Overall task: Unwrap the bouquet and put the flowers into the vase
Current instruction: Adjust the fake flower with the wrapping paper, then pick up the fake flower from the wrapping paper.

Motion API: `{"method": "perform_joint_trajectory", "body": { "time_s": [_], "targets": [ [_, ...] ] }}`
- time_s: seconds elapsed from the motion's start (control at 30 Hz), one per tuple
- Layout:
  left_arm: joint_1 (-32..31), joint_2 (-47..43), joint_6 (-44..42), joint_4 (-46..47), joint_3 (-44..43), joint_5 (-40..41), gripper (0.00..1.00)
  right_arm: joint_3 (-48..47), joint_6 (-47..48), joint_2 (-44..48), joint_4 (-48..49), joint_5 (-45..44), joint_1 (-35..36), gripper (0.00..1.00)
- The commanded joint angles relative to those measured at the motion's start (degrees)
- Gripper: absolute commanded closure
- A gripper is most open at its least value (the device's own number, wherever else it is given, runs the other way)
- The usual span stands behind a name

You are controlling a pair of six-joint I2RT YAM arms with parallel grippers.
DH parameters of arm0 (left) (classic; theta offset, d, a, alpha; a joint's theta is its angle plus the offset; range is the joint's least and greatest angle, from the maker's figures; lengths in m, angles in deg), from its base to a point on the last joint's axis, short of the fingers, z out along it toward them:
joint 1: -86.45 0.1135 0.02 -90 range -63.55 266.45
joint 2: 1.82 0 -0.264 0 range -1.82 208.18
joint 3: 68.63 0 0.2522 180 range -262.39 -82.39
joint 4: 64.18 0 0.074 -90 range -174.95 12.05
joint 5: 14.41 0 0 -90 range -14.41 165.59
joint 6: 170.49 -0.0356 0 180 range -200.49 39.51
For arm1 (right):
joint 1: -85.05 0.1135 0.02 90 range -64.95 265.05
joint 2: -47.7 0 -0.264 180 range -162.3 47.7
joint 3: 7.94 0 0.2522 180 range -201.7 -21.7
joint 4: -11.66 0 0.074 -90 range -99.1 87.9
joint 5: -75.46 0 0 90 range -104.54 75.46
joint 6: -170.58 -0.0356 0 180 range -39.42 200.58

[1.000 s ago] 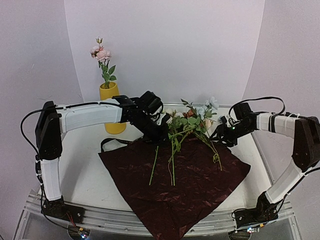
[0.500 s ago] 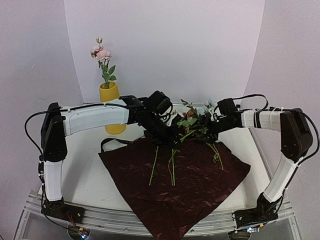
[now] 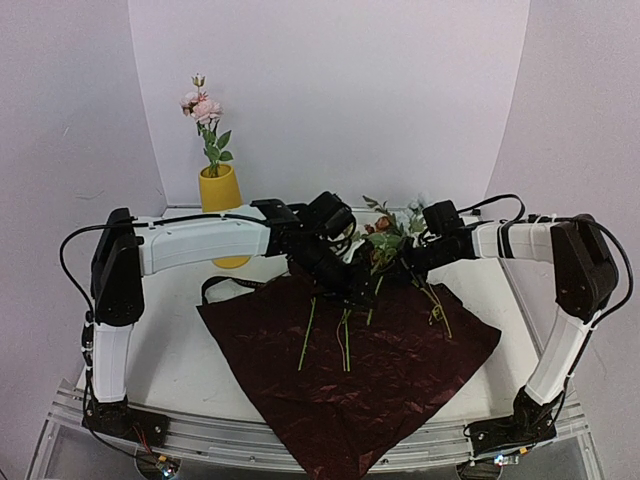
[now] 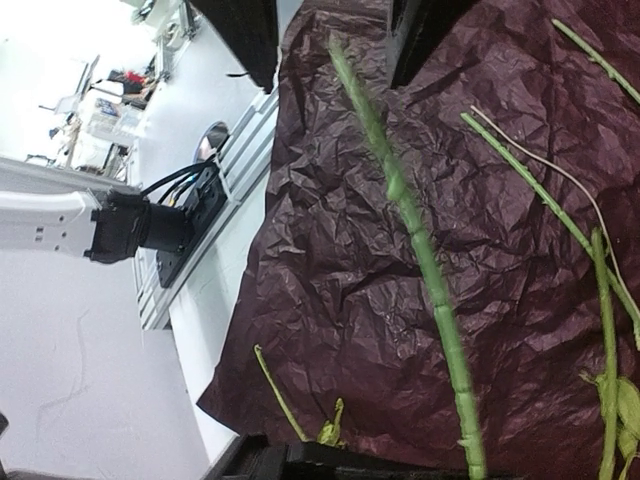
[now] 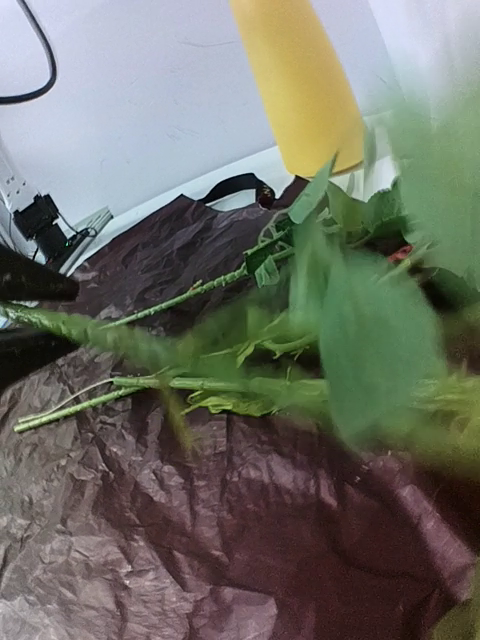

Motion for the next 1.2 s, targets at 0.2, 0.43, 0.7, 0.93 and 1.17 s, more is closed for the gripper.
{"method": "perform_joint_trajectory", "body": {
  "time_s": [0.2, 0.43, 0.7, 0.93, 1.17],
  "targets": [
    [2.1, -7.9, -0.5, 0.6, 4.3, 8.3, 0.37, 3.1, -3.0, 3.6, -0.8, -0.4, -0.1, 1.00],
    [2.1, -3.0, -0.1, 0.7, 2.5, 17.7, 0.41, 6.0, -3.0, 9.6, -1.8, -1.1, -0.1, 1.00],
    [1.8, 3.5, -3.3, 0.9, -3.8, 22.7, 0.52, 7.5, -2.3, 16.0, -3.0, -0.4, -0.1, 1.00],
    [1.5, 9.0, -6.8, 2.0, -9.7, 27.6, 0.50, 8.9, -1.8, 18.4, -4.4, -0.8, -0.1, 1.00],
    [1.5, 14.2, -8.0, 2.8, -15.3, 32.2, 0.60, 9.3, -1.1, 18.8, -4.8, -1.5, -0.3, 1.00]
  ]
}}
